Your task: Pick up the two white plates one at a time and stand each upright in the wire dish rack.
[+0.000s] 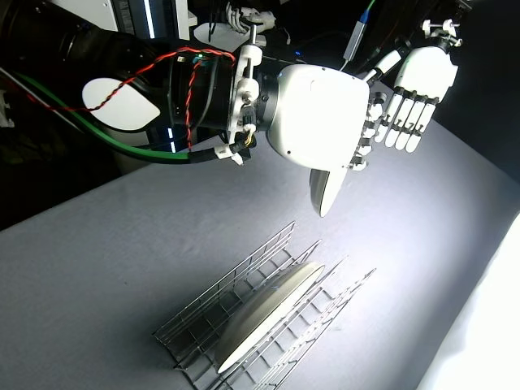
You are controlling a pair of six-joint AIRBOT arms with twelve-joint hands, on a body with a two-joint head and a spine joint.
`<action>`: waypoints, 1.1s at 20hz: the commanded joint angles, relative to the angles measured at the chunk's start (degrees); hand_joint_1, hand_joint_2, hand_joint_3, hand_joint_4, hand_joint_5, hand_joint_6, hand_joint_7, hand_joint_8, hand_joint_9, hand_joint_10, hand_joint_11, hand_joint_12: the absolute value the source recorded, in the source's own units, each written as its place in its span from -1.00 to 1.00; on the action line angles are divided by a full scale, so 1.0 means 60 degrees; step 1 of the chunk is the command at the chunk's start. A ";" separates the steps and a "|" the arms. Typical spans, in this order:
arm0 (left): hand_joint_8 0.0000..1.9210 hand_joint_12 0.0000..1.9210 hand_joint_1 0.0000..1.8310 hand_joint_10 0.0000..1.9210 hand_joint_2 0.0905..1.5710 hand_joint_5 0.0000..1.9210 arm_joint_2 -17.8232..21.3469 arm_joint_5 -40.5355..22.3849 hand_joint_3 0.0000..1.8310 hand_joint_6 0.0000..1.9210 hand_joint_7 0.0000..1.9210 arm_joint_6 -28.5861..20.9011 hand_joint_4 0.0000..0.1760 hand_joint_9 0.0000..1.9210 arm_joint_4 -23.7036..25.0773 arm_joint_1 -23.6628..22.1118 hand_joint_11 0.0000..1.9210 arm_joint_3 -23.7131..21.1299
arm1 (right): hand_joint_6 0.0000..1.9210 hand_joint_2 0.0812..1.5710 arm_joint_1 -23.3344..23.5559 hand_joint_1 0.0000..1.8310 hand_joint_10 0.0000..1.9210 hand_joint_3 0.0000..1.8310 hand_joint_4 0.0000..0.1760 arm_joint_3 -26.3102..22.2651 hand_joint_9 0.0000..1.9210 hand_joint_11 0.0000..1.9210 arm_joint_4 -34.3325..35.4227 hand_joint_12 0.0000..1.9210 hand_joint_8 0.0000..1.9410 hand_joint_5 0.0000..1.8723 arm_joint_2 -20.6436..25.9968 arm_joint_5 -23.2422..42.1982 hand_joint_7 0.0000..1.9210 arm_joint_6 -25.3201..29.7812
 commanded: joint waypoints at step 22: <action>-1.00 -1.00 -1.00 -1.00 0.38 -1.00 -0.0040 -0.0219 -1.00 -1.00 -1.00 -0.0042 -1.00 -1.00 -0.0499 -0.0269 -1.00 0.0213 | 0.14 0.38 -0.0828 0.63 0.09 -1.00 -1.00 0.0768 -0.07 -0.08 0.0456 0.50 -0.13 -0.04 0.1215 0.1185 0.00 -0.0014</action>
